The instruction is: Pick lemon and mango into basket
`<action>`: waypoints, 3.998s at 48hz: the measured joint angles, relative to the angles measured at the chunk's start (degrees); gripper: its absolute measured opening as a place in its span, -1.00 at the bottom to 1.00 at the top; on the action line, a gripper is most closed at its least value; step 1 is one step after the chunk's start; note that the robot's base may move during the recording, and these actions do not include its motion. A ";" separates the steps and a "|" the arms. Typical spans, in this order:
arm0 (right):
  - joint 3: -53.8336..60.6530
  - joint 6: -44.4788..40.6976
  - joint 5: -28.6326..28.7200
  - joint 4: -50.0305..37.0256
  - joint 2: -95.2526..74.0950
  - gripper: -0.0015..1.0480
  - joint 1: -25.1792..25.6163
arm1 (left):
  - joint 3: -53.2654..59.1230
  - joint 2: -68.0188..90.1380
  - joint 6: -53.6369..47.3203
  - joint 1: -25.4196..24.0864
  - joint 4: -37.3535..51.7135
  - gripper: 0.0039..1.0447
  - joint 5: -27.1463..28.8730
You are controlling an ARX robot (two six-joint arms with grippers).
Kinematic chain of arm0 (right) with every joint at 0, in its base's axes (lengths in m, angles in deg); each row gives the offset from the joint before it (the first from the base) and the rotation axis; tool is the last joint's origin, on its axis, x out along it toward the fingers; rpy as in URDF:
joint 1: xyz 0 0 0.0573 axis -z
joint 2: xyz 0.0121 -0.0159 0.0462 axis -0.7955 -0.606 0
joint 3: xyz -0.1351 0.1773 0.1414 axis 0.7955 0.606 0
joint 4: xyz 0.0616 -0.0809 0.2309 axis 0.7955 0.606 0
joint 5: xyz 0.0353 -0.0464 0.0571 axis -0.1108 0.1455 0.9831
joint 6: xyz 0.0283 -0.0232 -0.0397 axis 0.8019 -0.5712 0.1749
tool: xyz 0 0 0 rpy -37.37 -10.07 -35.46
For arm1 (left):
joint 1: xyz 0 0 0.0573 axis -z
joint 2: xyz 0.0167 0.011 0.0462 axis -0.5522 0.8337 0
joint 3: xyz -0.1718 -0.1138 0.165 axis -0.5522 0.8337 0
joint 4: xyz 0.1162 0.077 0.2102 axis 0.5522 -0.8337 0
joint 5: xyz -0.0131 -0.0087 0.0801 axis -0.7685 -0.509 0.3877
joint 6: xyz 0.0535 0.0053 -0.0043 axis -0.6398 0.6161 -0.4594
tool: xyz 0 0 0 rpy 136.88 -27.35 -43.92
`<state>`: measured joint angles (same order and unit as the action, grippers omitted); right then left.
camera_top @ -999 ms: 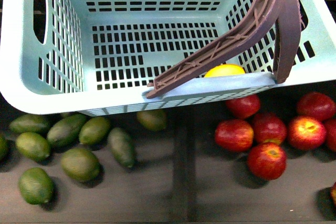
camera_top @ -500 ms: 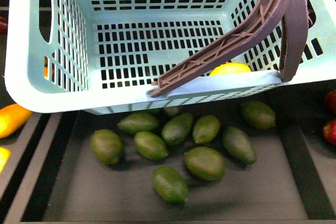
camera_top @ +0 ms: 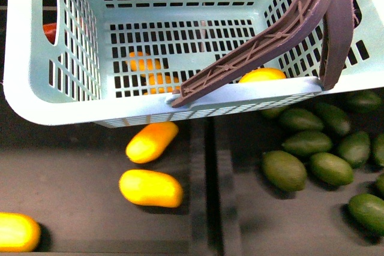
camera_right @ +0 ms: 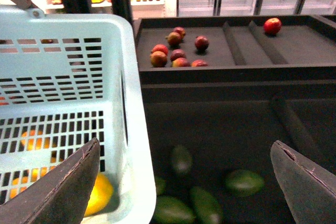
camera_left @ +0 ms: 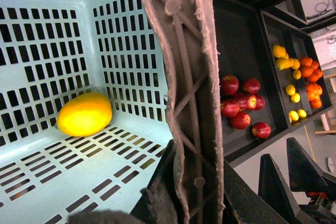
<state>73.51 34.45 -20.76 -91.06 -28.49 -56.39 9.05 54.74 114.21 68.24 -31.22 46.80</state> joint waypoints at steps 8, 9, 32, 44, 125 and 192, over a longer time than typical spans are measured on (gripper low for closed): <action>-0.02 0.00 -0.04 -0.02 0.07 0.83 0.00 | 0.00 0.00 0.09 0.00 0.00 -0.88 -0.02; -0.02 0.00 -0.02 -0.02 0.07 0.83 0.00 | 0.00 0.00 0.07 0.00 0.00 -0.88 -0.11; -0.02 0.00 0.11 0.00 -0.02 0.83 0.00 | 0.04 0.00 0.02 0.00 0.00 -0.88 0.17; -0.02 0.00 0.04 0.00 0.00 0.83 0.00 | 0.04 0.00 0.04 0.00 0.00 -0.88 -0.02; -38.51 34.01 -7.10 25.57 -70.82 0.83 31.08 | 0.11 -0.11 -0.07 0.07 0.00 -0.88 0.68; -39.36 27.67 4.46 28.35 -60.65 0.26 30.91 | 0.11 -0.11 0.00 0.09 0.00 -0.88 0.17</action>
<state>34.15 62.12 -16.30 -62.71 -89.14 -25.48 9.16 54.63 114.21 68.32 -31.22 46.98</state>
